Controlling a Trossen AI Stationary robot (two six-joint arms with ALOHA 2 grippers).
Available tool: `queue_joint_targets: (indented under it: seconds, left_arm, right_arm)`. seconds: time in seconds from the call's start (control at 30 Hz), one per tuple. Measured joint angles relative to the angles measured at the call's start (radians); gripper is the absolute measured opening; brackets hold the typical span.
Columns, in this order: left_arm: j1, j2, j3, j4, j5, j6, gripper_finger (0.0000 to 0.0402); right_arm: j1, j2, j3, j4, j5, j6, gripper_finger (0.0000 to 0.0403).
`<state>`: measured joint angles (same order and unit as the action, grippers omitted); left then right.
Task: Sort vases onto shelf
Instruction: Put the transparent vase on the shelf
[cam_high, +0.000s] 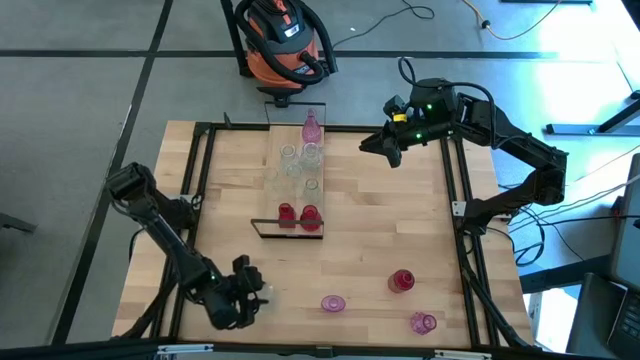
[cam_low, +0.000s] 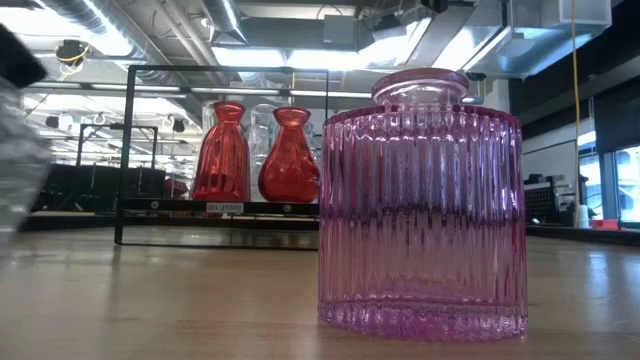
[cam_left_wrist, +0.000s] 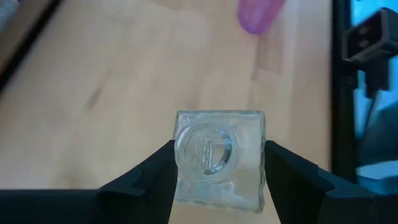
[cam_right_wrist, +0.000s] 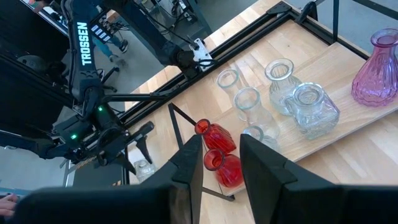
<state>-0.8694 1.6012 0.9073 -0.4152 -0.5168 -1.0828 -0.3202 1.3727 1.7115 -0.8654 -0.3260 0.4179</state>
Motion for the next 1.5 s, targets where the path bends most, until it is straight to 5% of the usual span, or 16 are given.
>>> queue_joint_targets:
  seconds: [0.47,0.7,1.13,1.5]
  left_arm:
    - [0.114,0.011,-0.004,-0.096,-0.145,0.299,0.0202]
    - [0.148,0.013,-0.005,-0.068,-0.178,0.299,0.0201]
    - [0.089,0.006,-0.005,-0.108,-0.191,0.066,0.0201]
    - [-0.012,0.003,0.082,-0.557,-0.162,-0.229,0.0201]
  right_arm:
    - [0.0,0.0,0.0,0.0,0.0,0.02,0.0091]
    - [0.0,0.0,0.0,-0.001,0.0,0.024,0.0091]
    - [-0.001,0.0,0.0,-0.001,0.0,-0.002,0.0091]
    - [-0.001,0.0,0.0,-0.001,0.0,-0.011,0.0091]
